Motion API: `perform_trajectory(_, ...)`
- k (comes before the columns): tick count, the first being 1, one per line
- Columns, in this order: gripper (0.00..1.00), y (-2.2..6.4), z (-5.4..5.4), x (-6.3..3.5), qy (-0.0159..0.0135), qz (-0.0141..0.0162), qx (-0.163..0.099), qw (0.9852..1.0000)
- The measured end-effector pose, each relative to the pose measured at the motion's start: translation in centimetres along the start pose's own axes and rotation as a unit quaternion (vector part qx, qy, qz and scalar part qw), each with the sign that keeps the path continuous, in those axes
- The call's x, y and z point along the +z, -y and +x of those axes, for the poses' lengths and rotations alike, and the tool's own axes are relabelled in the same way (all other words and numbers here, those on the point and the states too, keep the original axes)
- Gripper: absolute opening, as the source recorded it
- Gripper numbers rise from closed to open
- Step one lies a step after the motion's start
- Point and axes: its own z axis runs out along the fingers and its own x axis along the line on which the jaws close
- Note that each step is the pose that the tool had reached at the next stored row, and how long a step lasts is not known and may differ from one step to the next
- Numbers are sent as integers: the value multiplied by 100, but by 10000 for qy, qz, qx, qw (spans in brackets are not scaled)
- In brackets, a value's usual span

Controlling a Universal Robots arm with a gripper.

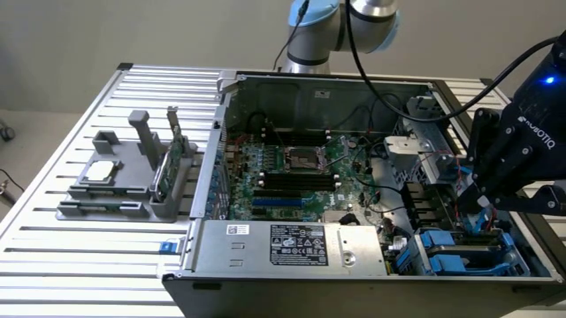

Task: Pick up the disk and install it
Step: 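Insert the first disk wire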

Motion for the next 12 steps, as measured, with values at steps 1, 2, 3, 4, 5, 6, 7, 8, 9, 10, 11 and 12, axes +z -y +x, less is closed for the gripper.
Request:
perform_trajectory(1,16,0,0,0,1,0,0,10000)
perform_trajectory(2,16,0,0,0,0,0,0,10000)
perform_trajectory(3,11,0,0,0,0,0,0,10000)
perform_trajectory(4,11,0,0,0,1,0,0,10000)
perform_trajectory(5,11,0,0,-1,1,0,0,10000)
perform_trajectory(6,11,0,0,-1,1,0,0,10000)
perform_trajectory(7,11,0,0,-1,1,0,0,10000)
perform_trajectory(8,11,0,0,-1,1,0,0,10000)
perform_trajectory(9,11,0,0,-1,1,0,0,10000)
perform_trajectory(10,11,0,0,-1,1,0,0,10000)
perform_trajectory(11,11,0,0,-1,1,0,0,10000)
perform_trajectory(12,11,0,0,-1,1,0,0,10000)
